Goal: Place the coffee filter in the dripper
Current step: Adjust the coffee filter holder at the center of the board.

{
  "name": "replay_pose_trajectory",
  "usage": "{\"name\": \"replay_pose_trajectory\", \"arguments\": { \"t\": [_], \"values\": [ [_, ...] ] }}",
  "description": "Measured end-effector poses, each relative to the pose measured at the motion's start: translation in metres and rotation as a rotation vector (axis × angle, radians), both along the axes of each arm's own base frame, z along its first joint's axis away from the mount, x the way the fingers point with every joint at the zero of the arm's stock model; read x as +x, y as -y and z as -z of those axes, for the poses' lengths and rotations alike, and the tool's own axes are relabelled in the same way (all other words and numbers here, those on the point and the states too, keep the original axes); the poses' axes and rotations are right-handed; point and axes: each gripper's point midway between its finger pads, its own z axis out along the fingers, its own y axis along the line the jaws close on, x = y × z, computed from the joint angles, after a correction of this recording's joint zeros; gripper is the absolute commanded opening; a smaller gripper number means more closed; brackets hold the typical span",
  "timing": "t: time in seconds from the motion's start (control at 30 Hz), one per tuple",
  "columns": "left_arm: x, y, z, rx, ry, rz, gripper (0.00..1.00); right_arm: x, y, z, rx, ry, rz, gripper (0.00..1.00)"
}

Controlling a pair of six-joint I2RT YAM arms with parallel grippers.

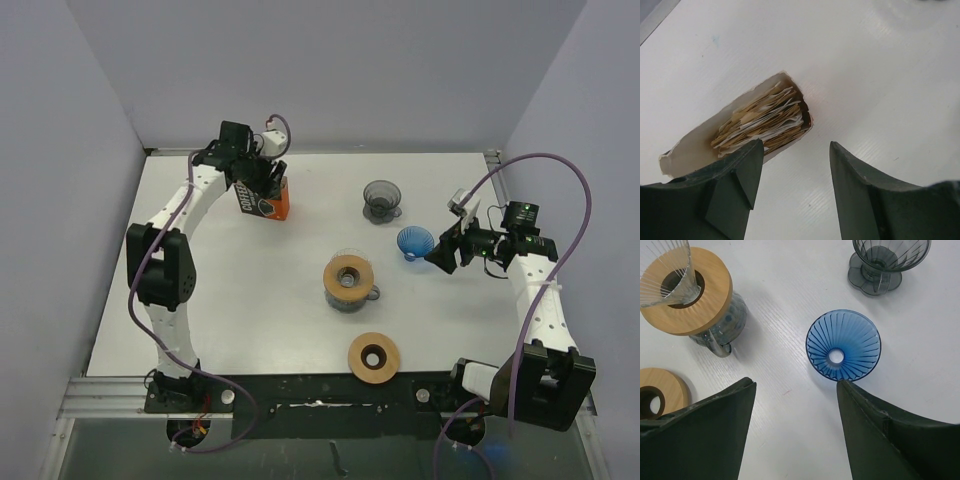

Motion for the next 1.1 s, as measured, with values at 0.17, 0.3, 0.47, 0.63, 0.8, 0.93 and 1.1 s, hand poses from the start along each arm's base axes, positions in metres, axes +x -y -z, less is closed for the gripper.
{"name": "replay_pose_trajectory", "arguments": {
  "t": [0.17,0.3,0.47,0.63,0.8,0.93,1.1],
  "values": [
    [-0.002,-0.003,0.017,0.035,-0.034,0.045,0.53,0.000,0.000,0.000,0.000,0.000,0.000,0.67],
    [-0.002,-0.007,0.022,0.057,-0.036,0.064,0.52,0.000,0.000,0.000,0.000,-0.001,0.000,0.67],
    [-0.002,-0.009,0.023,0.078,-0.023,0.085,0.42,0.001,0.000,0.002,0.000,-0.006,-0.002,0.68],
    [-0.001,-0.014,0.027,0.112,-0.017,0.087,0.33,0.001,0.000,0.005,0.003,-0.017,-0.002,0.68],
    [0.000,-0.020,0.029,0.145,-0.010,0.083,0.22,0.000,0.000,0.005,0.003,-0.021,-0.002,0.68],
    [0.000,-0.021,0.033,0.159,-0.015,0.090,0.15,0.000,0.000,0.005,0.004,-0.023,-0.002,0.68],
    [0.000,-0.022,0.035,0.168,-0.023,0.094,0.08,0.000,0.000,0.005,0.002,-0.021,-0.004,0.69]
  ]
}}
